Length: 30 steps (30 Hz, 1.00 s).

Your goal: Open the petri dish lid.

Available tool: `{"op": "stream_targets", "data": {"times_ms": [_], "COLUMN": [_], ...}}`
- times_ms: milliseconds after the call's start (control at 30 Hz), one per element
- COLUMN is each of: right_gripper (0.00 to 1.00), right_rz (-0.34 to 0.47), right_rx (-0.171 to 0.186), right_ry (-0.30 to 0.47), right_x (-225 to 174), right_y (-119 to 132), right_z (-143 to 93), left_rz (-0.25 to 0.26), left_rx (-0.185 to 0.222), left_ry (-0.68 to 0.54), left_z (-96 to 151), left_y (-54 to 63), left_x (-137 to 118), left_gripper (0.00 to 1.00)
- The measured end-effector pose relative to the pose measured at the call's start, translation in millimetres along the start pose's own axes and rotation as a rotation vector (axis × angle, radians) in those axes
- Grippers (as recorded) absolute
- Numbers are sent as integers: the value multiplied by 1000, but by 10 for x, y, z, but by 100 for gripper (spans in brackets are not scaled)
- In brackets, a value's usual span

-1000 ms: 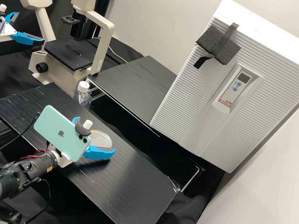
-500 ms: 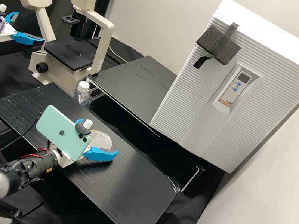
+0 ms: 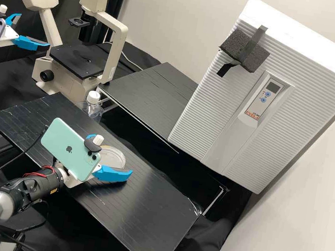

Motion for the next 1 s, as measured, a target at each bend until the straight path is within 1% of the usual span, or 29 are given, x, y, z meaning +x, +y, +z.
{"op": "stream_targets", "data": {"times_ms": [167, 300, 433, 700, 1000], "right_gripper": [0, 0, 0, 0, 0], "right_rz": [-4, 18, 17, 32, 39], "right_rx": [7, 10, 11, 22, 10], "right_ry": [0, 0, 9, -2, -3], "right_x": [-12, -17, -24, -24, -19], "right_y": [-17, -15, -35, -62, -88], "right_z": [-12, -24, -44, -53, -66], "left_rz": [0, 0, 0, 0, 0], "left_rx": [0, 0, 0, 0, 0], "left_ry": [0, 0, 0, 0, 0], "left_z": [0, 0, 0, 0, 0], "left_y": [0, 0, 0, 0, 0], "left_x": [0, 0, 0, 0, 0], "left_gripper": [100, 100, 100, 100, 100]}}
